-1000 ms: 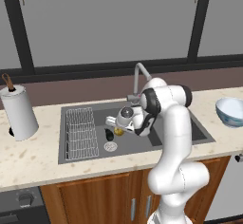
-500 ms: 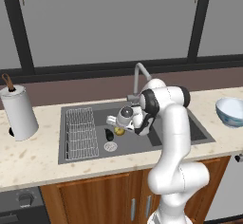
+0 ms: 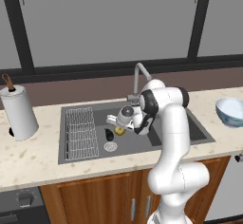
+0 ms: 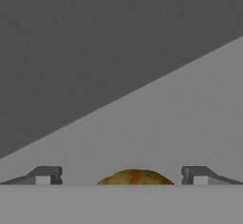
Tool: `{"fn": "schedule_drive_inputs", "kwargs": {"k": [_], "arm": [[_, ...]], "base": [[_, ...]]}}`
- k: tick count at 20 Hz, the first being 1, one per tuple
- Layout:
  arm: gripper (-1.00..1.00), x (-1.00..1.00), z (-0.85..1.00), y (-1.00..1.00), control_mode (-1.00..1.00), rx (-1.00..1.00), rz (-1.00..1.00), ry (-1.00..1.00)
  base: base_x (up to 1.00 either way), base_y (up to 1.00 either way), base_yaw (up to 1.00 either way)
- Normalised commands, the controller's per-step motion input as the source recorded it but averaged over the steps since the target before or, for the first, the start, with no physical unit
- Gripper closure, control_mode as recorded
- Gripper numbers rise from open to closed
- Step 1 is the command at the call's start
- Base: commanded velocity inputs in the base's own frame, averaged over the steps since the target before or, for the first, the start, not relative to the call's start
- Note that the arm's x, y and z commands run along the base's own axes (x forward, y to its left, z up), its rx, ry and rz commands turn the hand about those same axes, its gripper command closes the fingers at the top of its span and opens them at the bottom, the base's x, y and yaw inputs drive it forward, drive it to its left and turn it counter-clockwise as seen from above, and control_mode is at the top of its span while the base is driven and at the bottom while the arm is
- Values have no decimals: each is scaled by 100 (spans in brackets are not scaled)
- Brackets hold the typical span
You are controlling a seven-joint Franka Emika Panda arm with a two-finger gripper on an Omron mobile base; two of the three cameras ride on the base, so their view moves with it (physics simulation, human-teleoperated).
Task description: Remove the squash and eggplant from the sink. Then move the bowl and cup from the counter to the sink for washing.
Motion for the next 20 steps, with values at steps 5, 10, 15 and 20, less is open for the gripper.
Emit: {"fn": "schedule_drive_inputs", "kwargs": {"k": [5, 10, 15, 20], "arm": [[-100, 0, -7, 15, -100, 6, 0, 0], [-100, 0, -7, 16, -100, 3, 0, 0], [-100, -1, -7, 15, -100, 0, 0, 0], [-100, -4, -8, 15, -100, 0, 0, 0]], "base": [[0, 0, 0], [0, 0, 0], [0, 0, 0], [0, 0, 0]]}}
